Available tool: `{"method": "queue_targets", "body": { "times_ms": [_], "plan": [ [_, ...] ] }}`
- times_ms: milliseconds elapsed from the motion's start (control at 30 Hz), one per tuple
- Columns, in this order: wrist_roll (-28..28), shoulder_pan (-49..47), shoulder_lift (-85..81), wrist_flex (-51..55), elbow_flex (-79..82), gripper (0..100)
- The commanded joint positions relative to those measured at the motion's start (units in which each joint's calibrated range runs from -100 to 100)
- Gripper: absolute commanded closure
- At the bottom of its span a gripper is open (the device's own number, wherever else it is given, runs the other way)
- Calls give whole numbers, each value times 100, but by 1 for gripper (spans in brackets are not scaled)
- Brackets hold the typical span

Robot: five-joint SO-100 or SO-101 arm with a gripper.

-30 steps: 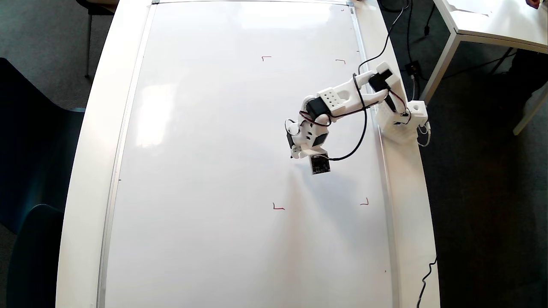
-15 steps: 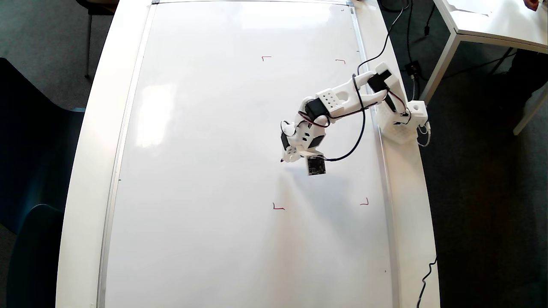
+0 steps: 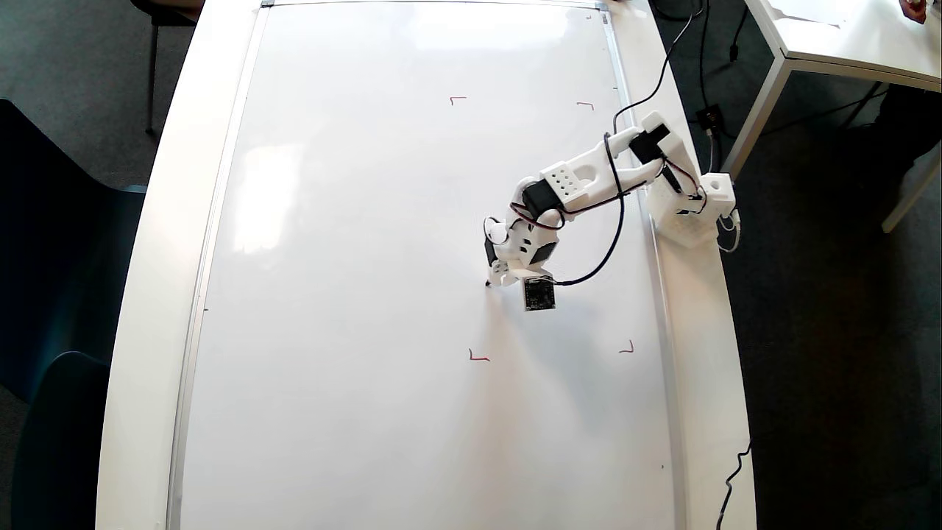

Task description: Draw on a whiteboard a robot head using a pen attached to the gripper

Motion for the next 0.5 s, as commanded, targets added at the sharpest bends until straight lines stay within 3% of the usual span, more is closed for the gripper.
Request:
{"method": "queue_targets", "body": {
  "times_ms": [0,467],
  "plan": [
    [-50,-40,-90,79,376,99],
    [-656,-305,-1867,-8,3227,99]
  ]
}}
